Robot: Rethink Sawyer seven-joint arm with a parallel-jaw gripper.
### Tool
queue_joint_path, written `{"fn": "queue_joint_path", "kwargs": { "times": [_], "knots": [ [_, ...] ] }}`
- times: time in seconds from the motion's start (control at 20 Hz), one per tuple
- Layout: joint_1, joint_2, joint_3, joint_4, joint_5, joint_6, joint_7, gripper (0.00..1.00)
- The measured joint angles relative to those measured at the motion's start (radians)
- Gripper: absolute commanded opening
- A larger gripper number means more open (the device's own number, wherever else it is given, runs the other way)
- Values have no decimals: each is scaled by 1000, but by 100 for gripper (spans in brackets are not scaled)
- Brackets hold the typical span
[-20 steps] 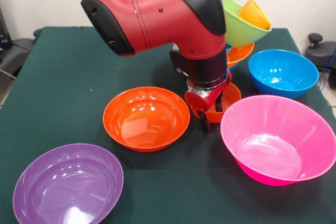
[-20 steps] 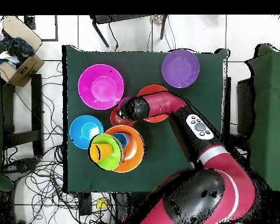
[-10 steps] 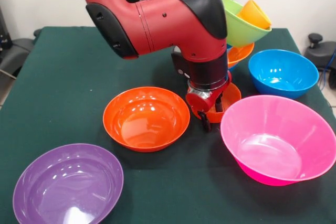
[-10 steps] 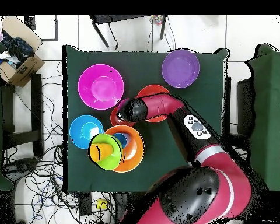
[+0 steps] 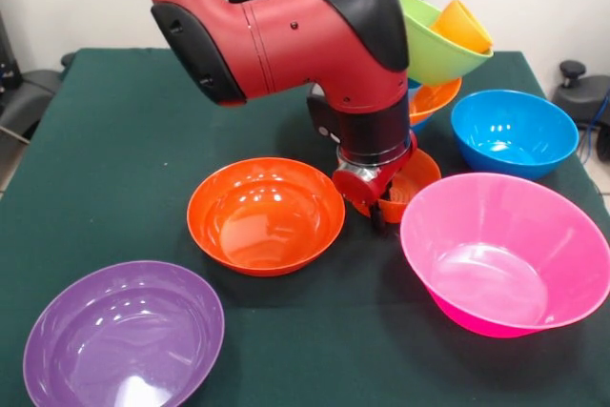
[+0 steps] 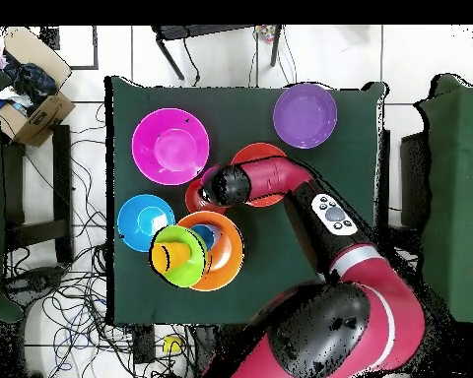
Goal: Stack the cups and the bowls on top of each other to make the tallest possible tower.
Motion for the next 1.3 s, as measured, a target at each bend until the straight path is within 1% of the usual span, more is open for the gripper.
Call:
{"fn": "queue_joint_path", "kwargs": {
  "times": [0.15,0.3,0.35,0.45,0.5,0.55,0.8,0.95,1.15,1.3],
  "knots": [
    [-1,-14,0,13,-1,-1,0,0],
    [-3,-47,0,39,-1,-6,0,0],
    [-9,-87,0,67,4,-7,0,0],
    [-12,-103,1,78,7,-6,0,0],
    [-18,-123,2,91,14,-7,0,0],
    [-34,-166,4,114,30,-7,0,0],
    [-73,-251,7,142,68,2,0,0],
    [-105,-306,8,150,95,30,0,0],
    [-137,-355,9,152,117,63,0,0],
    [-151,-376,9,153,121,80,0,0]
  ]
}}
